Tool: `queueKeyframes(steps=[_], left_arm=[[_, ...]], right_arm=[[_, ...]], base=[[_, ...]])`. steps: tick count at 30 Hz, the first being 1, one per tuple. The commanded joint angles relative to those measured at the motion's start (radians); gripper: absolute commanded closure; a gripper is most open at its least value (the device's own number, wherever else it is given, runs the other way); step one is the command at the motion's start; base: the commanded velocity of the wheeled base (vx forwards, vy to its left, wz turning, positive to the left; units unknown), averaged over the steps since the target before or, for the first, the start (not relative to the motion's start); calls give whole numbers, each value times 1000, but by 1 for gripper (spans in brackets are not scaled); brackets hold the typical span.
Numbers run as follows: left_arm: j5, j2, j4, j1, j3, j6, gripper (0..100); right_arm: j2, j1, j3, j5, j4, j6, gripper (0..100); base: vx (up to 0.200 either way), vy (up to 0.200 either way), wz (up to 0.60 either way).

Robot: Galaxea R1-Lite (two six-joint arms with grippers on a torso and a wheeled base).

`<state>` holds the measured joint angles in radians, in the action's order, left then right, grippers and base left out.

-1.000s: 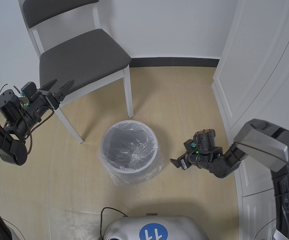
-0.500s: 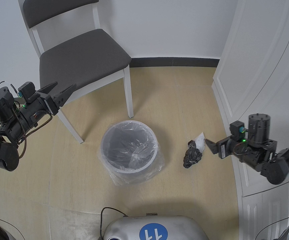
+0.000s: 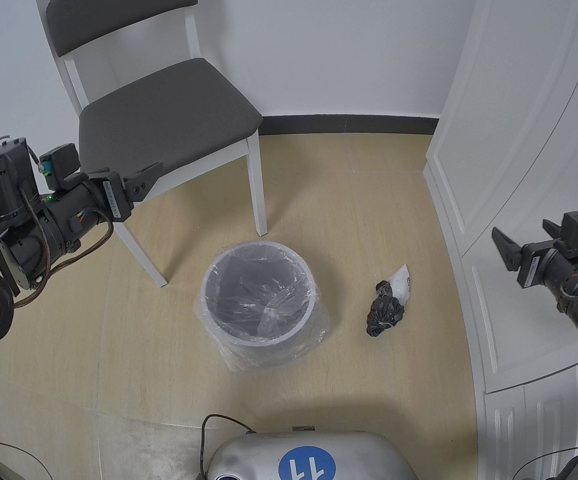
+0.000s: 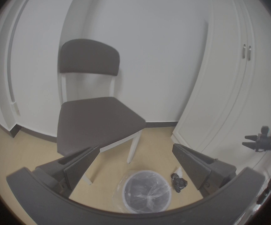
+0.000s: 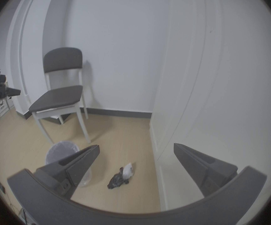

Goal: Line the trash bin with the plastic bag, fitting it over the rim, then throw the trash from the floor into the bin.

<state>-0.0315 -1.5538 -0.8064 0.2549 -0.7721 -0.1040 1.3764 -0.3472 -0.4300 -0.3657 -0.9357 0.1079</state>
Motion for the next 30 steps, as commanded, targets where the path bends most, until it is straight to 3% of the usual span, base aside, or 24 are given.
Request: queueKeyframes(steps=[1,7,13,23,30], left_arm=[[27,84,32,106,-19,35,0],[30,155,35,142,2,33,0],[28,225,118,142,10,35,0],[28,213,131,130,25,43,0],[28,210,64,107,82,187,0]], right_arm=[[-83,28,-39,-35,6,-4,0],[15,120,-102,45,112,-17,0],[144,206,-182,212,233,-192,0],[336,203,-225,277,219,-293,0],[366,191,-220,280,221,-298,0]], base=[[0,0,0],[-100,-200,0],[0,-100,0],[0,0,0],[0,0,0]])
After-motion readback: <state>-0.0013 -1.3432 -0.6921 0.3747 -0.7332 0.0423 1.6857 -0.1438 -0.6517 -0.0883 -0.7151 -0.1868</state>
